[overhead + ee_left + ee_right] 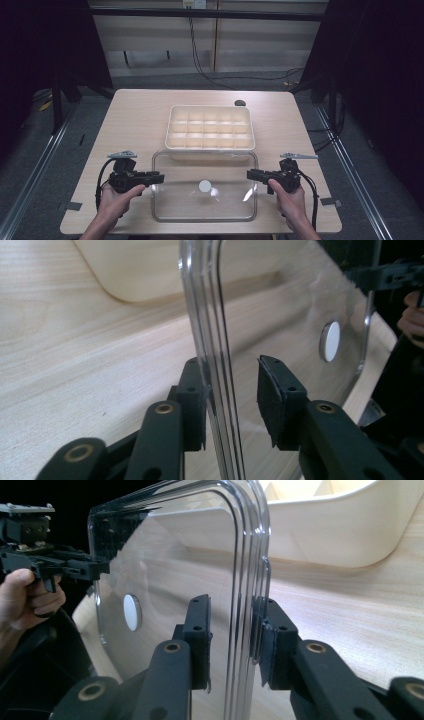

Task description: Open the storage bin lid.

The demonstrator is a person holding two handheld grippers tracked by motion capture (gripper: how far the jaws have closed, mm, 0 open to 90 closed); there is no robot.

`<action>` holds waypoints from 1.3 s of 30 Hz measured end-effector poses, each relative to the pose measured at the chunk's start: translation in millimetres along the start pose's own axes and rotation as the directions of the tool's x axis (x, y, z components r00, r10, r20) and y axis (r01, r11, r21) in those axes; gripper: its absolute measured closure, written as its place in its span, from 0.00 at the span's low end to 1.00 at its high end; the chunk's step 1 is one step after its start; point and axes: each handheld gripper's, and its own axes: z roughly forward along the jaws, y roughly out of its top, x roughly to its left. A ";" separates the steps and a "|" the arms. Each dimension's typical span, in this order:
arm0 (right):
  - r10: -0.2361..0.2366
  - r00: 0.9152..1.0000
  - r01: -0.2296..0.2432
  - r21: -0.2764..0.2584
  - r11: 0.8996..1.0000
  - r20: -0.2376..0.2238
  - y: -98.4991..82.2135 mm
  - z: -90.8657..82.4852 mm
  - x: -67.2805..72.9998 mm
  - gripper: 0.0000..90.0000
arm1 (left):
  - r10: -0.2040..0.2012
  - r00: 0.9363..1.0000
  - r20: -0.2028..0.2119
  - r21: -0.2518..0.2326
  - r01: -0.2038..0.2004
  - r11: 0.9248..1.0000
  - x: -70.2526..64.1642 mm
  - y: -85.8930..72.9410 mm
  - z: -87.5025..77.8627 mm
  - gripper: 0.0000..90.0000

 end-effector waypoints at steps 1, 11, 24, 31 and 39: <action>0.000 1.000 0.000 0.000 1.000 0.000 0.0 0.0 0.0 0.77 | 0.004 1.000 -0.005 0.008 -0.004 1.000 0.9 0.1 1.9 0.72; -0.012 0.999 0.010 0.034 0.999 0.042 -0.4 11.4 -9.9 0.71 | 0.017 0.999 -0.032 0.058 -0.015 0.998 5.4 1.6 14.2 0.67; -0.005 0.997 -0.001 0.071 0.997 0.082 -1.8 23.4 -23.4 0.65 | -0.014 1.000 -0.022 0.077 0.015 0.997 19.0 2.9 29.7 0.67; -0.018 0.994 0.008 0.098 0.995 0.105 -3.9 25.2 -24.7 0.61 | -0.024 0.999 -0.023 0.093 0.026 0.995 19.7 0.9 33.3 0.67; -0.013 0.991 -0.004 0.127 0.992 0.136 -5.2 31.0 -29.0 0.58 | -0.042 0.999 -0.019 0.116 0.044 0.992 27.1 0.4 40.1 0.67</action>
